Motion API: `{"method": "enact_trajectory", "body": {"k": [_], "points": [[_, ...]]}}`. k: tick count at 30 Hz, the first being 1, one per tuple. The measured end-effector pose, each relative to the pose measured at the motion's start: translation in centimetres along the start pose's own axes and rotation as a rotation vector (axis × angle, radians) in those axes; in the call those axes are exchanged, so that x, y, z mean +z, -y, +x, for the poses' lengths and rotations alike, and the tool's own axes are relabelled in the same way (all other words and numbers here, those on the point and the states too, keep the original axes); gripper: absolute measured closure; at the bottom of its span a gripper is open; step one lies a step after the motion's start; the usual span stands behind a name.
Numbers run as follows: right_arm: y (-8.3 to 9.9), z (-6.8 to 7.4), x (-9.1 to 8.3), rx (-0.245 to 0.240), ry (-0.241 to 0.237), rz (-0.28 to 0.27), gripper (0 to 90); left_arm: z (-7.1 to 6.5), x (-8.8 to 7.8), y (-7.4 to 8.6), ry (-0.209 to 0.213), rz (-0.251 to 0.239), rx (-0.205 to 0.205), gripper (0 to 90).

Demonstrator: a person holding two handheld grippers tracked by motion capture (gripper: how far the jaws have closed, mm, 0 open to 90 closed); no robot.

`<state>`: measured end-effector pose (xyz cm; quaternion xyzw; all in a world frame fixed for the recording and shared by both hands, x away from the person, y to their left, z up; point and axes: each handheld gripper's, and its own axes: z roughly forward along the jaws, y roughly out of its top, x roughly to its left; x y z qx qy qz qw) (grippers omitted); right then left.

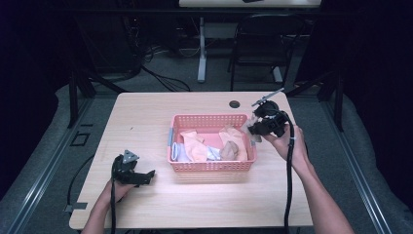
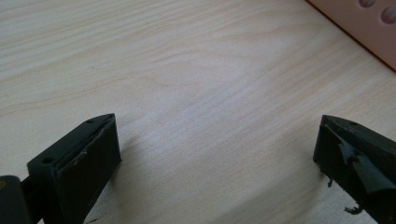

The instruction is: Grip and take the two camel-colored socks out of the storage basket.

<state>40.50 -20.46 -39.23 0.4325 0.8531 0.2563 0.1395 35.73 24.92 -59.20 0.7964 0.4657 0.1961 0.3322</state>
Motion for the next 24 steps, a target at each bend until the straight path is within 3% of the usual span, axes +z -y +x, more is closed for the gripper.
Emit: {"method": "enact_trajectory", "body": {"k": [15, 20, 24], "points": [[1.0, -2.6, -3.0, 0.062, 0.050, -0.070, 76.3, 0.0, 0.0, 0.0, 0.000, -0.001, 0.000, 0.3], [1.3, -3.4, -3.4, 0.076, 0.072, -0.066, 76.3, 0.0, 0.0, 0.0, 0.000, 0.000, -0.001, 0.3], [2.1, -4.9, -3.7, 0.115, 0.093, -0.064, 76.3, 0.0, 0.0, 0.0, 0.000, 0.000, 0.000, 0.3]]}}
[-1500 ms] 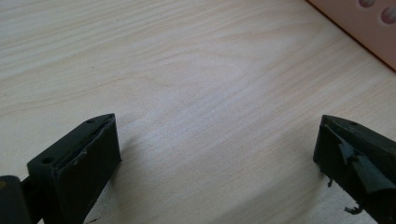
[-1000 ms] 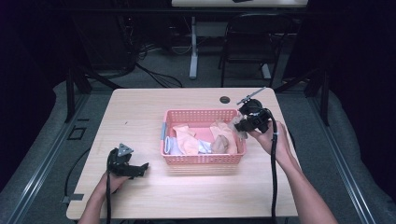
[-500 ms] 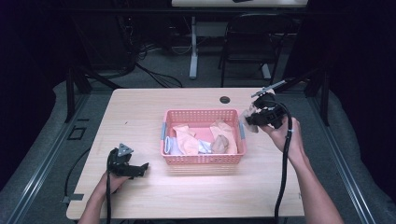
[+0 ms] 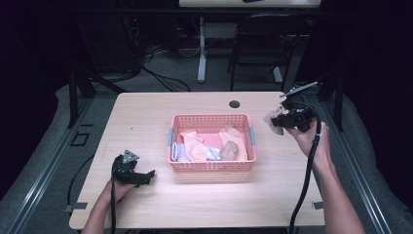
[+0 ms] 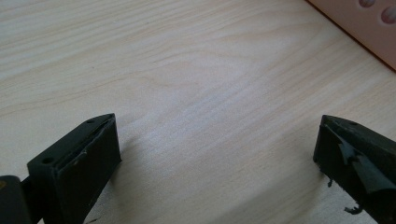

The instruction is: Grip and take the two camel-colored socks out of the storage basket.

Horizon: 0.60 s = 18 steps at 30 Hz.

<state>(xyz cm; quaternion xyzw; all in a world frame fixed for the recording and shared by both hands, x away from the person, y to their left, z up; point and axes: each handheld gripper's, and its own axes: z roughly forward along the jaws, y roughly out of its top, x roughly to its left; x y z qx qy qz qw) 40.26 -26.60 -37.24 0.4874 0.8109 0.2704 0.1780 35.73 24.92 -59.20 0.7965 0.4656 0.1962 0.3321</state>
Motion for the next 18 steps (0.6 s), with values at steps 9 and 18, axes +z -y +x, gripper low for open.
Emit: {"method": "enact_trajectory", "body": {"k": [9, 18], "points": [[1.4, -2.8, 1.1, 0.067, 0.030, 0.038, 76.4, 0.0, 0.0, 0.0, 0.000, 0.000, 0.000, 0.3], [2.3, -4.0, 2.9, 0.104, 0.037, 0.104, 76.5, 0.0, 0.0, 0.0, -0.001, -0.001, -0.001, 0.3]]}}
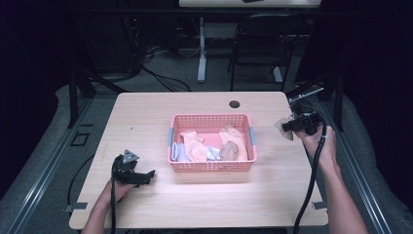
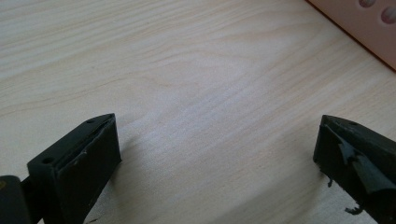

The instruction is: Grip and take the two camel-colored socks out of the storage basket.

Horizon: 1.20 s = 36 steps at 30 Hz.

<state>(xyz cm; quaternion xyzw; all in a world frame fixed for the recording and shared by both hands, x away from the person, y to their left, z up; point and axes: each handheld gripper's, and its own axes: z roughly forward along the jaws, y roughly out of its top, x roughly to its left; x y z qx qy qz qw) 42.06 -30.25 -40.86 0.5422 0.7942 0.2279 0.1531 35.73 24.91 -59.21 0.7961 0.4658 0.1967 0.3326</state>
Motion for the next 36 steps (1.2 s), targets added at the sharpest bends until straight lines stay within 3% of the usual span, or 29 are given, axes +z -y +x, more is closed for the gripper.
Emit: {"method": "enact_trajectory", "body": {"k": [5, 15, 16, 18, 25, 26, 27, 28, 29, 31, 32, 33, 36], "points": [[0.5, -0.4, 2.0, 0.005, -0.013, 0.062, 76.5, 0.0, 0.0, 0.0, 0.001, 0.001, 0.001, 0.3], [1.2, 0.3, 6.0, -0.025, -0.039, 0.196, 76.5, 0.0, 0.0, 0.0, 0.000, 0.000, 0.000, 0.3], [1.4, 0.3, 6.6, -0.026, -0.016, 0.204, 76.6, 0.0, 0.0, 0.0, 0.000, 0.000, 0.000, 0.4], [1.7, 0.2, 7.4, -0.030, -0.021, 0.235, 76.6, 0.0, 0.0, 0.0, 0.000, 0.000, 0.001, 0.3], [2.4, -0.2, 8.9, -0.006, -0.036, 0.275, 71.7, 0.0, 0.0, 0.0, 0.000, 0.000, 0.000, 0.4], [2.5, -0.3, 9.3, -0.020, -0.034, 0.316, 57.5, 0.0, 0.0, 0.0, 0.000, 0.000, 0.000, 0.3], [2.5, -0.3, 9.3, -0.020, -0.034, 0.316, 57.5, 0.0, 0.0, 0.0, 0.000, 0.000, 0.000, 0.3], [2.5, -0.4, 9.2, -0.037, -0.038, 0.324, 46.6, 0.0, 0.0, 0.0, 0.000, 0.000, 0.000, 0.4], [2.5, -0.5, 9.0, -0.015, -0.053, 0.283, 41.9, 0.0, 0.0, 0.0, 0.000, 0.000, 0.000, 0.3], [2.2, -0.8, 8.0, -0.016, -0.084, 0.261, 31.1, 0.0, 0.0, 0.0, 0.001, 0.001, 0.001, 0.3], [2.2, -0.8, 8.0, -0.016, -0.084, 0.261, 31.1, 0.0, 0.0, 0.0, 0.001, 0.001, 0.001, 0.3], [2.0, -0.8, 6.9, -0.018, -0.085, 0.211, 21.9, 0.0, 0.0, 0.0, 0.001, 0.001, 0.001, 0.3], [1.6, -0.8, 5.5, -0.024, -0.107, 0.155, 14.3, 0.0, 0.0, 0.0, 0.001, 0.001, 0.000, 0.3]]}}
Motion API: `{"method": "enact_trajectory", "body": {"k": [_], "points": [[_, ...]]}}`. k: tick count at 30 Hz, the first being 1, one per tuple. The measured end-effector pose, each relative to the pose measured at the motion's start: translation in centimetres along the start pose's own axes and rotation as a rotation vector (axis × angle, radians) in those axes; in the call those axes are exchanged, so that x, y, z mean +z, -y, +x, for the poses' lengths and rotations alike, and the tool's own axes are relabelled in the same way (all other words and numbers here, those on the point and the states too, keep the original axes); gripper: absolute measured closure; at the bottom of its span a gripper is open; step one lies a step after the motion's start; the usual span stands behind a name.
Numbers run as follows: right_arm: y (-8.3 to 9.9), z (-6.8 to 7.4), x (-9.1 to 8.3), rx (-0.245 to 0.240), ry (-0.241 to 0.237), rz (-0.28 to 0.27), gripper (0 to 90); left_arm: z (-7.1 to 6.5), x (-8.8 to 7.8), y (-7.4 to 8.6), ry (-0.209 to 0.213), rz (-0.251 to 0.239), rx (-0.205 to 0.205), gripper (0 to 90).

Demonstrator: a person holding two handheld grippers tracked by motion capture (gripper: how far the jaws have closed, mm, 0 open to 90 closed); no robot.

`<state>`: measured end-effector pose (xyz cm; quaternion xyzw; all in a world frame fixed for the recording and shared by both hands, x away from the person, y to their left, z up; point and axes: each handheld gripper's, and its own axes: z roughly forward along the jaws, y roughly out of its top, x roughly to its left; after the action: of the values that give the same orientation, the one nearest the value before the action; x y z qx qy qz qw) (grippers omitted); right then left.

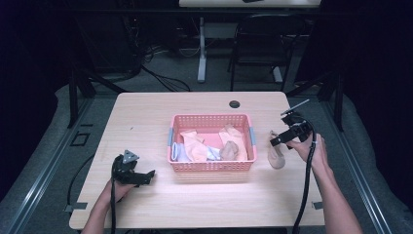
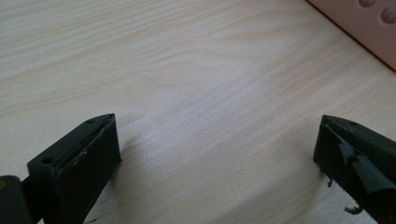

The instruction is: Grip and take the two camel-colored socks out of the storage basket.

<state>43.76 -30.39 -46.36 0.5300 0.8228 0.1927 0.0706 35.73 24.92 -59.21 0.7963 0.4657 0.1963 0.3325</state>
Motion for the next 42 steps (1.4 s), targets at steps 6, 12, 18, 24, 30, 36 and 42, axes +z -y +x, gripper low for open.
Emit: {"method": "enact_trajectory", "body": {"k": [6, 12, 18, 24, 30, 36, 42], "points": [[-0.6, 1.1, -1.8, -0.046, -0.015, -0.053, 2.5, 0.0, 0.0, 0.0, 0.000, 0.001, 0.000, 0.3], [-1.4, 3.1, -2.6, -0.088, -0.038, -0.089, 0.0, 0.0, 0.0, 0.0, 0.002, 0.001, 0.001, 0.3], [-2.5, 6.5, -2.7, -0.171, -0.042, -0.074, 0.0, 0.0, 0.0, 0.0, 0.002, 0.001, 0.001, 0.3], [-3.5, 9.8, -1.5, -0.247, -0.065, -0.048, 0.4, 0.0, 0.0, 0.0, 0.002, 0.001, 0.000, 0.4], [-4.5, 12.1, 1.0, -0.290, -0.090, -0.004, 1.9, 0.0, 0.0, 0.0, 0.002, 0.000, 0.001, 0.4], [-5.3, 13.8, 4.0, -0.295, -0.090, 0.051, 6.2, 0.0, 0.0, 0.0, 0.002, 0.000, 0.001, 0.4], [-5.6, 14.5, 6.3, -0.289, -0.096, 0.090, 14.7, 0.0, 0.0, 0.0, 0.002, 0.000, 0.001, 0.4]]}}
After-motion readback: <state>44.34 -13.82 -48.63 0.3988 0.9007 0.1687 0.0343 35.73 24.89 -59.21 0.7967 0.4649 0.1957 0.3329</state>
